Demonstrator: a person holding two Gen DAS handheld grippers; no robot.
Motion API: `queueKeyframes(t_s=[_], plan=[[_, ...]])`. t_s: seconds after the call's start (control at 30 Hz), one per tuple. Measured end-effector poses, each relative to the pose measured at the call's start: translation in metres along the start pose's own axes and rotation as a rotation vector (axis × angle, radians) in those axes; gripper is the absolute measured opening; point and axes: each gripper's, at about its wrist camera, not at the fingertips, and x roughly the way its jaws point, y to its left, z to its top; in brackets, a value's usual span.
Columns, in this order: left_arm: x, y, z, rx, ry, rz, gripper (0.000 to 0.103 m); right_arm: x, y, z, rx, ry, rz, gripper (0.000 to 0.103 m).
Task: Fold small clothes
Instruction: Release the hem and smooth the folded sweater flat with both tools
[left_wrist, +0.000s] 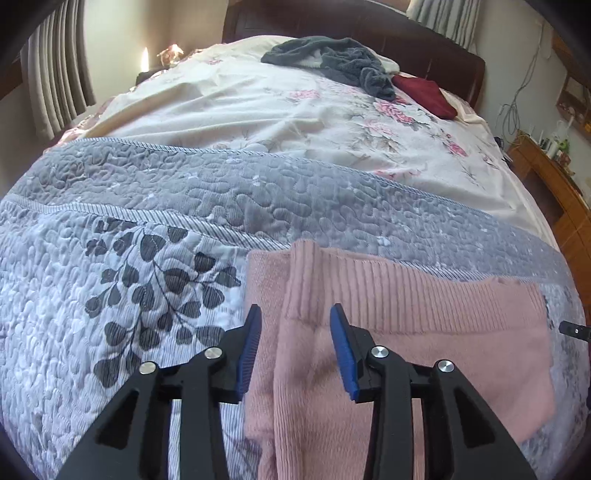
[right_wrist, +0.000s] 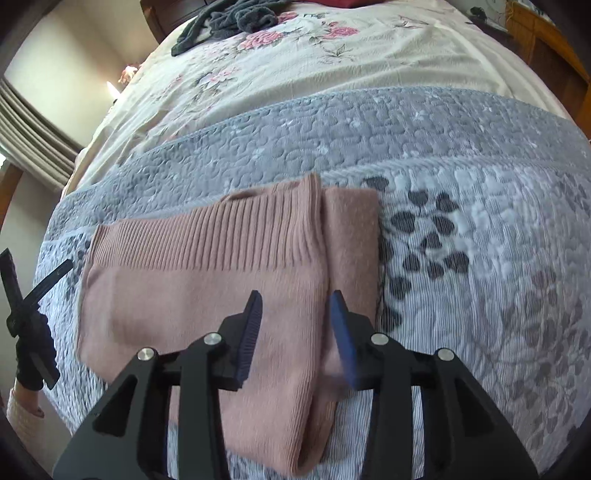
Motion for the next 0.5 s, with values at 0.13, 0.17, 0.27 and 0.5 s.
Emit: queueKeyframes(t_s=[0.13,0.17,0.27,0.5], plan=[[-0.019,-0.022,-0.035,0.068,0.04,-0.051,0.047,-0.008,0.003,-0.053,-0.011,0.054,0.049,0.048],[-0.022,-0.028,-0.043,0.076,0.049,-0.062,0.048,-0.007,0.004,-0.065,-0.02,0.069,0.047,0.048],[-0.022,-0.04,-0.063,0.09,0.083,-0.089,0.05,0.001,0.008,-0.09,-0.043,0.108,0.018,0.041],[-0.003,-0.043,-0.088,0.101,0.168,-0.042,0.051,-0.008,0.01,-0.097,-0.025,0.112,0.04,0.007]])
